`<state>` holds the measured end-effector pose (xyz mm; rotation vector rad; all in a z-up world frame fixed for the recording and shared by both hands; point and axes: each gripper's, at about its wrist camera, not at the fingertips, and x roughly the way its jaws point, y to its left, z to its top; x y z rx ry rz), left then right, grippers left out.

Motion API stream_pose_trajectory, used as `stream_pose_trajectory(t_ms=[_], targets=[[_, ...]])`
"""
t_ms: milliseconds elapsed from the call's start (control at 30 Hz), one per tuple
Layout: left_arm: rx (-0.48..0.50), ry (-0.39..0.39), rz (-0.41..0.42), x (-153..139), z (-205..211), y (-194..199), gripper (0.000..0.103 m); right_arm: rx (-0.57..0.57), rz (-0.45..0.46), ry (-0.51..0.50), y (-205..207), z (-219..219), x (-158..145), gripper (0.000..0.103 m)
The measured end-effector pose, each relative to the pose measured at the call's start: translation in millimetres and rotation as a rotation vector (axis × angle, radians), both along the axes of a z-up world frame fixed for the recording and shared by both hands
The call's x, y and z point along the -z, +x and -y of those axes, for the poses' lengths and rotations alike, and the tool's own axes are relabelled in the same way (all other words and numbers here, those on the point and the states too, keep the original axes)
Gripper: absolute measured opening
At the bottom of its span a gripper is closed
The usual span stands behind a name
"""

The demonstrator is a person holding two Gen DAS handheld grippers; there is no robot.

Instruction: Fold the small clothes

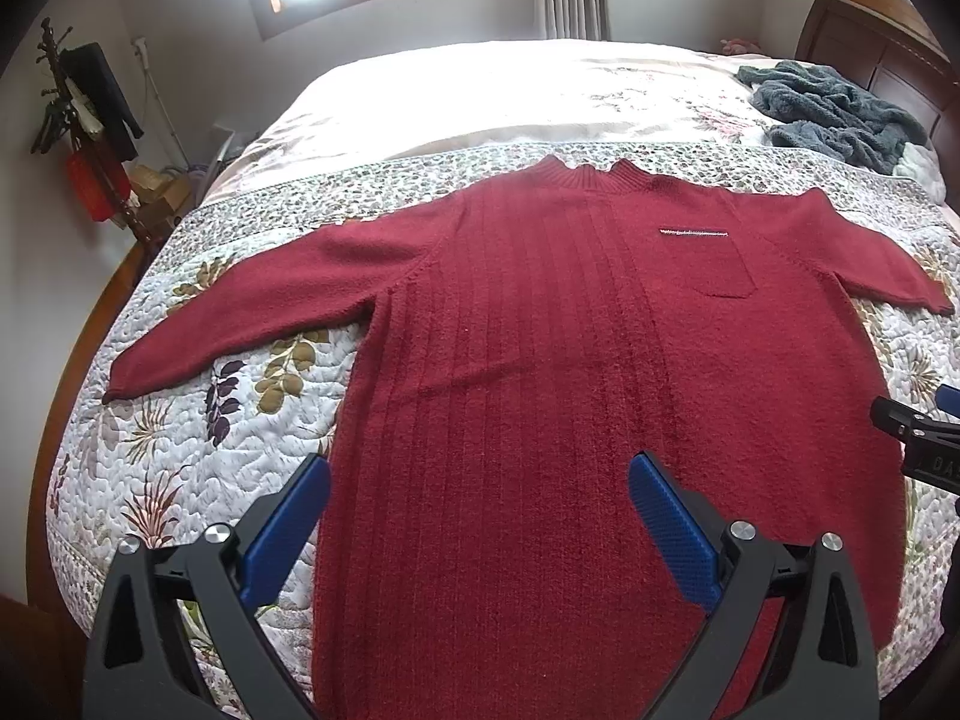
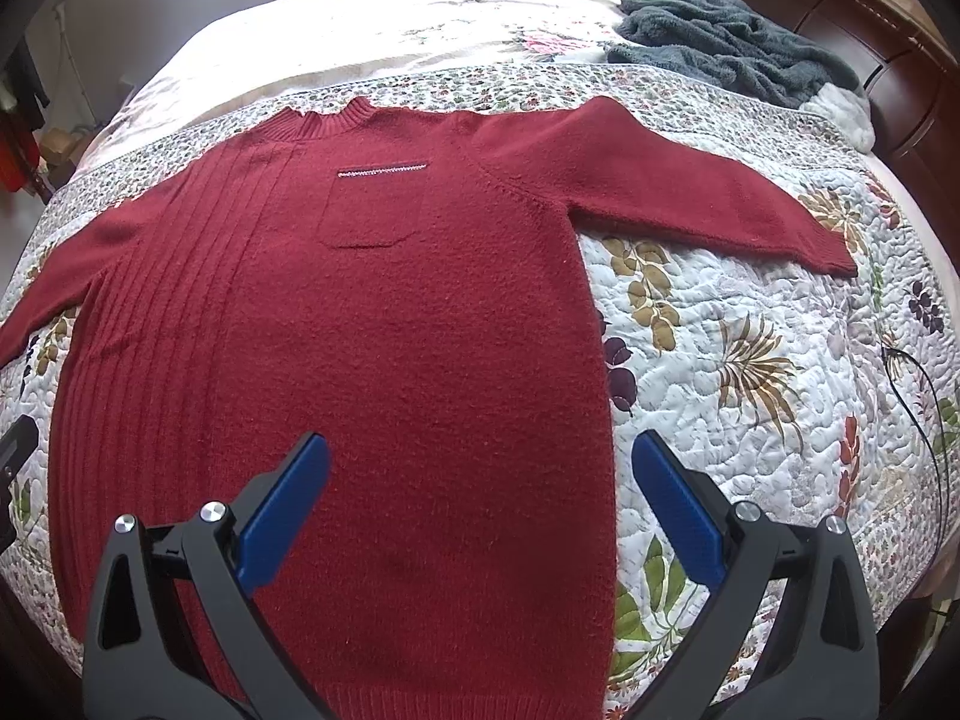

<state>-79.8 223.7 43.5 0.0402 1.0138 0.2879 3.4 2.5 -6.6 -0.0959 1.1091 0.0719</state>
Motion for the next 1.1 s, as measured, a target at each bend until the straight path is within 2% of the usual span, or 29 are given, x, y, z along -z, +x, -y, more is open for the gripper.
stream_pose_trajectory(t_ms=[200,267,333,400,467,533,633,667,767,867,933,1000,1100], targets=[[0.005,0.003,0.000,1.5,1.5,1.7,0.099,-0.001,0.009,0.012,2.7,2.0,0.1,0.100],[0.005,-0.009,-0.004,5.0,1.3,3.9,0.099,-0.005,0.023,0.044,5.5,7.3,0.0,0.100],[0.014,-0.043,-0.020,11.1,-0.1,9.7,0.099,-0.012,0.046,0.135,12.2,21.0,0.2,0.100],[0.016,-0.070,-0.029,15.9,-0.4,18.0,0.099,0.023,0.033,0.201,29.9,49.7,1.7,0.100],[0.015,-0.088,-0.037,20.5,1.7,32.8,0.099,0.085,0.007,0.225,50.4,81.4,3.0,0.100],[0.026,-0.098,-0.029,21.2,7.0,51.0,0.099,0.175,-0.024,0.290,79.9,132.5,5.8,0.100],[0.046,-0.101,-0.002,18.8,19.0,77.4,0.099,0.302,-0.040,0.325,120.8,208.2,3.3,0.100],[0.054,-0.099,0.007,17.9,23.7,86.5,0.099,0.320,-0.005,0.294,129.4,226.3,-6.1,0.100],[0.071,-0.091,0.032,16.2,36.5,112.7,0.099,0.407,-0.031,0.244,168.6,297.1,-3.6,0.100],[0.077,-0.101,0.052,14.4,46.5,132.5,0.099,0.464,-0.074,0.311,191.9,352.2,10.6,0.099],[0.077,-0.107,0.059,14.7,51.9,140.6,0.099,0.504,-0.158,0.342,206.3,363.6,36.7,0.099],[0.082,-0.117,0.055,17.0,57.3,145.5,0.099,0.532,-0.187,0.374,218.2,381.0,51.6,0.099],[0.093,-0.107,0.049,20.6,61.7,146.9,0.099,0.575,-0.201,0.363,228.6,393.0,67.6,0.099]])
